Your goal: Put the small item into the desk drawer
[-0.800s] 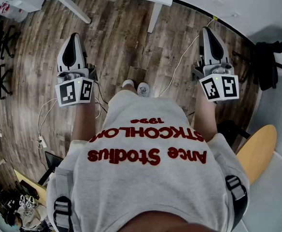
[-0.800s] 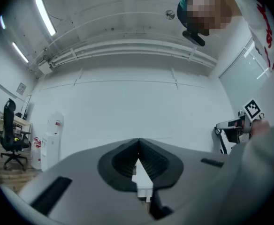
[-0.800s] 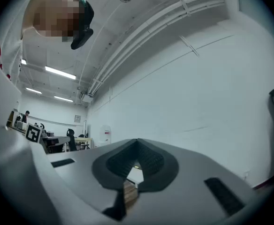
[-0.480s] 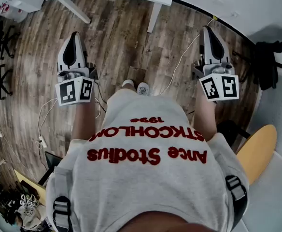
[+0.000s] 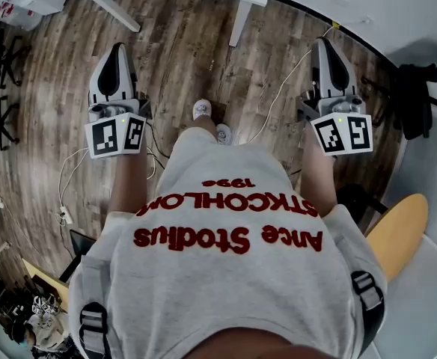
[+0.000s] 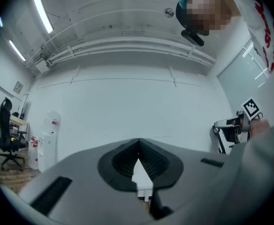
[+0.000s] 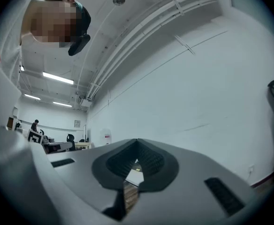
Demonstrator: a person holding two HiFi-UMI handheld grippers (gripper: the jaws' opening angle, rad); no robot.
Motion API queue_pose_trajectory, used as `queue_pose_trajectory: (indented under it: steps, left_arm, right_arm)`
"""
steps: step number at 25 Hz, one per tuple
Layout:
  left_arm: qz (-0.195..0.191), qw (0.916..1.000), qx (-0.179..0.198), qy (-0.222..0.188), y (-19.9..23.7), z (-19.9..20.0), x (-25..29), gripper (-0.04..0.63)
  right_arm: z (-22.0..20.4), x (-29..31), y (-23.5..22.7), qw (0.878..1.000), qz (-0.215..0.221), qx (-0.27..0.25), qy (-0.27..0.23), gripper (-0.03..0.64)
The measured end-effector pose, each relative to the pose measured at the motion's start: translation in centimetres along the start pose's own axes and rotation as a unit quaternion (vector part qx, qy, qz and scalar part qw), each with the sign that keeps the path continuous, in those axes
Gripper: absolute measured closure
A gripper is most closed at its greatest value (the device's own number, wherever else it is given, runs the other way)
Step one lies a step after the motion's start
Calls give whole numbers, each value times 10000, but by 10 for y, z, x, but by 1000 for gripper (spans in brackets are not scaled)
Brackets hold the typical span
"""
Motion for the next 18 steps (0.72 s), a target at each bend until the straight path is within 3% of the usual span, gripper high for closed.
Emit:
queue_pose_trajectory:
  steps: [18]
  left_arm:
    - [-178, 9998, -81, -56, 36, 4, 111, 588]
  right_arm:
    - [16, 93, -38, 9999, -114, 94, -85, 612]
Point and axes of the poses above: the fingertips, and each gripper's own axes: x forward along the fingers, y to its left, z out of its top, the point moved 10 cm from there along -x, backward along the fingers, and after that the axes turned 11 degrees about y, right-handed, at the moved point
